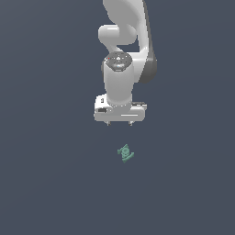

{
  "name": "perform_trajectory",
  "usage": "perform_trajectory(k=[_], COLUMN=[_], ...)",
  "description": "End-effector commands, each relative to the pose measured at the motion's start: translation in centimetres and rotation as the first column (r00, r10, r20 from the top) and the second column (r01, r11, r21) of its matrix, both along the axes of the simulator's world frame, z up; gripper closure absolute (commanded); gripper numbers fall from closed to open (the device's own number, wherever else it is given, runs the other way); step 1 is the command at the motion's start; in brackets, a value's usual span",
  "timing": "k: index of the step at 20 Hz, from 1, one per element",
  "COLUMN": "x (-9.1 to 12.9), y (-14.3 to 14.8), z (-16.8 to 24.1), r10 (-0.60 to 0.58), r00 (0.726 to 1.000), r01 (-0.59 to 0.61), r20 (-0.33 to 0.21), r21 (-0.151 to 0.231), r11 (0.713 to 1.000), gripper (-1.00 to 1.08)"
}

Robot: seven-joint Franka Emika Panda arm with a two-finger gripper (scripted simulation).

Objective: Pick up the object and move it to a goal position.

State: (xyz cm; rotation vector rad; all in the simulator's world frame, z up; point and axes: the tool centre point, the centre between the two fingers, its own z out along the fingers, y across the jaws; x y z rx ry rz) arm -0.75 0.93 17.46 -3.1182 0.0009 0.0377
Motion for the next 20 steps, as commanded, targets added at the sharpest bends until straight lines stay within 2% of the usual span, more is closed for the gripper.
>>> perform_trajectory(k=[1, 20], x=[0.0, 0.8], y=[0.0, 1.2], z=[0.0, -0.3], r10=[0.000, 0.049], r00=[1.000, 0.999], r01=[0.000, -0.049], r20=[0.000, 0.020], r21=[0.000, 0.002], r11=[1.000, 0.999], gripper=[-0.92, -0.92])
